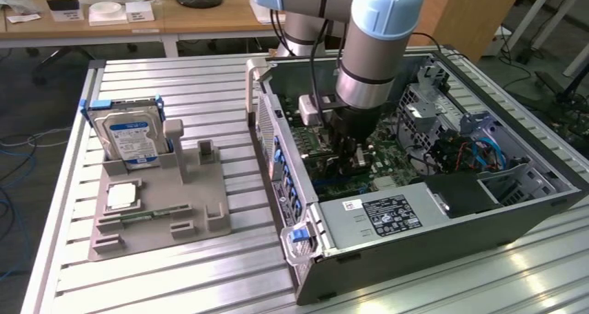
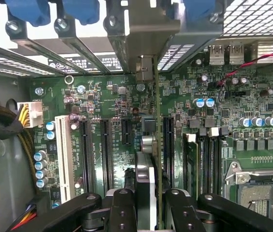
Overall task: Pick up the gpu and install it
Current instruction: 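Insert the gpu into the slot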
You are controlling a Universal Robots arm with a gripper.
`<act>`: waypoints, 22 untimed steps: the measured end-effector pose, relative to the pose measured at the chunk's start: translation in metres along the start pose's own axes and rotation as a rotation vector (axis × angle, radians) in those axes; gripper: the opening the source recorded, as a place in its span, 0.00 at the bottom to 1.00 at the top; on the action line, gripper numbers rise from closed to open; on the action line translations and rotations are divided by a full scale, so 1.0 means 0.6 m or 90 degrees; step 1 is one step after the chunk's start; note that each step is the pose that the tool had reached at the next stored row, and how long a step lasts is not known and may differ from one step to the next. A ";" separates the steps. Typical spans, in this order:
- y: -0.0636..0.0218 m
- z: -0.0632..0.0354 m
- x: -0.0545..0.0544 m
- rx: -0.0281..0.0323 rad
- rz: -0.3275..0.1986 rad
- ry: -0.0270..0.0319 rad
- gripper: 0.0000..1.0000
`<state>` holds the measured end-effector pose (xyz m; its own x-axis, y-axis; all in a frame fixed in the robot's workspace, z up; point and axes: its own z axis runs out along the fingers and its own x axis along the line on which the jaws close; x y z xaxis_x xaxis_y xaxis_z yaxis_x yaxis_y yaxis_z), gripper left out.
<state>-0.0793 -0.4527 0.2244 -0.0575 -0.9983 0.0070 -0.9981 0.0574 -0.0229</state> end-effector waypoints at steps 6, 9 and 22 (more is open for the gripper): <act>0.000 0.006 -0.001 -0.0001 0.000 0.0000 0.28; 0.000 0.006 -0.001 0.0000 0.000 -0.0004 0.28; 0.001 0.023 -0.001 0.0000 0.000 -0.0005 0.28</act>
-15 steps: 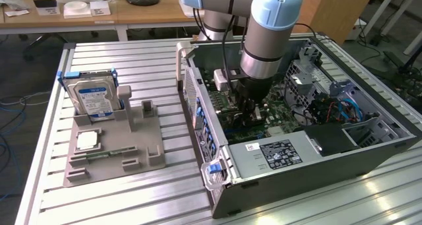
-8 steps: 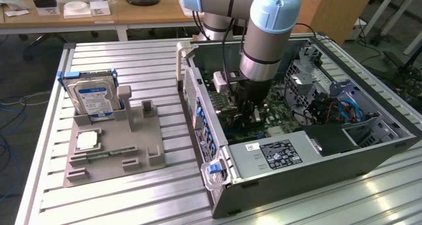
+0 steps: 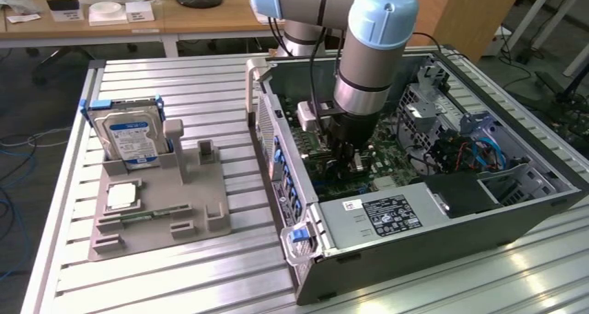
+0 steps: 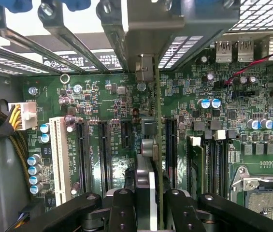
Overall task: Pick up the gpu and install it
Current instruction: 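Insert the gpu into the slot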
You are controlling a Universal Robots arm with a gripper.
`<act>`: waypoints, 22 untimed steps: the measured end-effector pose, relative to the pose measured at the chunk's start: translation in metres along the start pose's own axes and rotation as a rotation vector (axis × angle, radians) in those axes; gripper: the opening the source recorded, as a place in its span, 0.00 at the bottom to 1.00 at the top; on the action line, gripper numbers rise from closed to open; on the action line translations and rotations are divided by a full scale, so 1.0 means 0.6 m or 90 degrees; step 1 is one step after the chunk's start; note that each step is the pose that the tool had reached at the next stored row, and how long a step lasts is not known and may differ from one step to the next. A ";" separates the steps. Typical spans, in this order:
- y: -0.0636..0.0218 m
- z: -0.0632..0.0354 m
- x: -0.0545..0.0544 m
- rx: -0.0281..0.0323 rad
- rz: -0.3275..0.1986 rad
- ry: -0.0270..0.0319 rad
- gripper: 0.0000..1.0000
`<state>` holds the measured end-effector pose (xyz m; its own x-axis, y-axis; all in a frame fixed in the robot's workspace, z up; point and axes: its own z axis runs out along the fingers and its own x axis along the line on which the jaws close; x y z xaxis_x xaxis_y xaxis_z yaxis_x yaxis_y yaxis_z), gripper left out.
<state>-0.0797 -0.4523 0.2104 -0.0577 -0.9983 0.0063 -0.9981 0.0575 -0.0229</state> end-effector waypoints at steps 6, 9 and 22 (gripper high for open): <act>0.021 0.000 0.001 0.0000 0.000 -0.0001 0.99; 0.021 0.000 0.001 0.0001 0.000 -0.0001 0.99; 0.021 0.000 0.001 0.0000 0.000 -0.0001 0.99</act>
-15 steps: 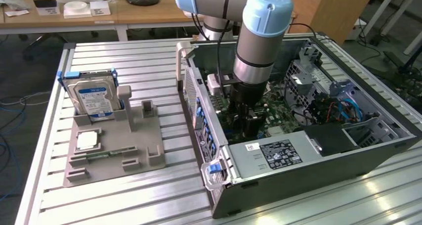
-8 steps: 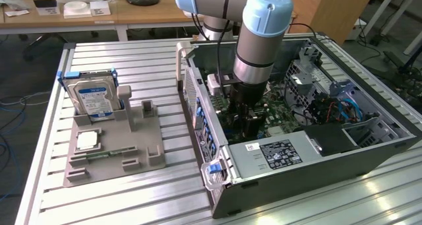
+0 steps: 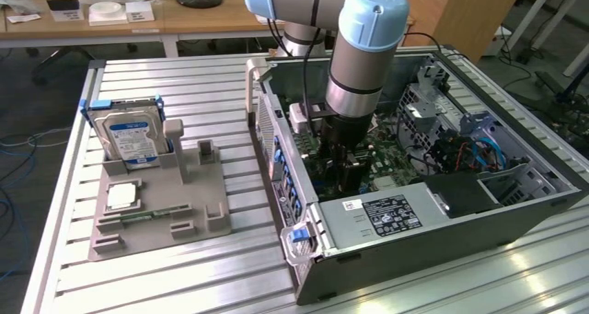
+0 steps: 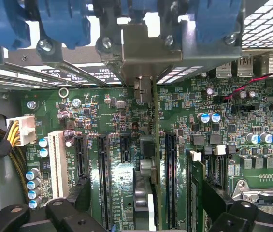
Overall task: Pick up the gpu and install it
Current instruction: 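Insert the gpu into the slot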
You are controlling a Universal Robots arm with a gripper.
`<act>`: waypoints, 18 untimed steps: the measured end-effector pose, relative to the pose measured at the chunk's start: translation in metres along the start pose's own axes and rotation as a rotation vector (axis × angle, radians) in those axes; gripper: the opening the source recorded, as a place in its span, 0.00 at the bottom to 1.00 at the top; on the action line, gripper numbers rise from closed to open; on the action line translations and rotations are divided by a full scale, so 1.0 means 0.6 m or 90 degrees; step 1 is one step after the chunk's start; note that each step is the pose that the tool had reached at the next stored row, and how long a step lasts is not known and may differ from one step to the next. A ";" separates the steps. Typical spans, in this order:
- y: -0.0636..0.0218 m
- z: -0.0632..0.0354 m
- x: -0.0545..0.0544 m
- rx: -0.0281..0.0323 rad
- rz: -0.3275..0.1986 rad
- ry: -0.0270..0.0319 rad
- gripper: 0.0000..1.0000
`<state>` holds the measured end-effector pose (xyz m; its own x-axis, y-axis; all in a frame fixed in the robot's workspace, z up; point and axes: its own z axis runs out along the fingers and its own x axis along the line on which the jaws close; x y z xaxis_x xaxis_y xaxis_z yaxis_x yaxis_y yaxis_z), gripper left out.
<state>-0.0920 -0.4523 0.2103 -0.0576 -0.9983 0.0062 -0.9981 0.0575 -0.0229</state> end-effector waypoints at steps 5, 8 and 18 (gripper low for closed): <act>0.000 -0.004 0.000 0.0000 0.000 0.0000 0.99; 0.000 -0.020 0.000 -0.0001 0.000 -0.0008 0.99; 0.000 -0.038 0.000 -0.0001 0.000 -0.0015 0.99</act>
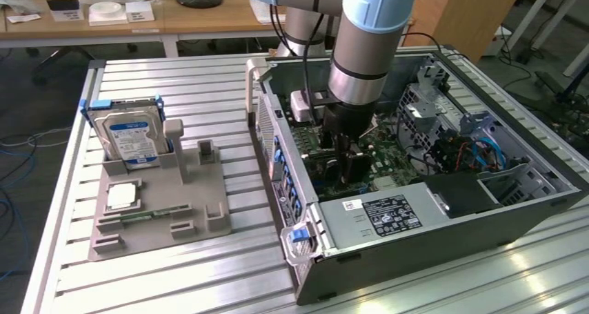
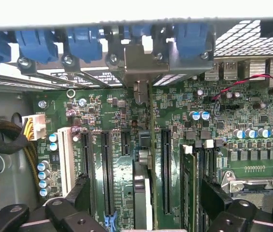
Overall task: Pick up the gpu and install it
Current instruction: 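Insert the gpu into the slot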
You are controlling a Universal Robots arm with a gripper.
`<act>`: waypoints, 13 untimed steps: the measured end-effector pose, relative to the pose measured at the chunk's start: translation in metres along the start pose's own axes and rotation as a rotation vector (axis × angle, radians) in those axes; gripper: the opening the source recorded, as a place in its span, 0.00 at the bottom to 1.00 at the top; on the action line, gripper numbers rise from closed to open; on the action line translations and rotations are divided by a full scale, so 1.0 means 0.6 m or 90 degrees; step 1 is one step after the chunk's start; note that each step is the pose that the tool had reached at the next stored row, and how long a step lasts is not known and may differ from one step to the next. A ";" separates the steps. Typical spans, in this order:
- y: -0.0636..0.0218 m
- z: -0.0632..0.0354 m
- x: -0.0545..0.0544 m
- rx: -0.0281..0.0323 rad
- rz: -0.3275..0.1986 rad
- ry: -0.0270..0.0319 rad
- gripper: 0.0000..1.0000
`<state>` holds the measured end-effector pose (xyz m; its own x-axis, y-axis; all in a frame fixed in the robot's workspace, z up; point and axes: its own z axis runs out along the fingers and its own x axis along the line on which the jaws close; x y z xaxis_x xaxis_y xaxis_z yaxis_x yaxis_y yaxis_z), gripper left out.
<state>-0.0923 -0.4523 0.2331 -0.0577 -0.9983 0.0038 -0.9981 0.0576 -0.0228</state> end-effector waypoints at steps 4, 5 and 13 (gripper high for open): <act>0.000 -0.002 0.000 0.0000 0.000 0.0003 0.99; 0.000 -0.004 0.000 0.0000 0.000 0.0002 0.99; -0.001 -0.052 0.000 0.0001 0.000 0.0001 0.99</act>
<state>-0.0925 -0.4523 0.2641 -0.0577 -0.9983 0.0039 -0.9981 0.0576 -0.0230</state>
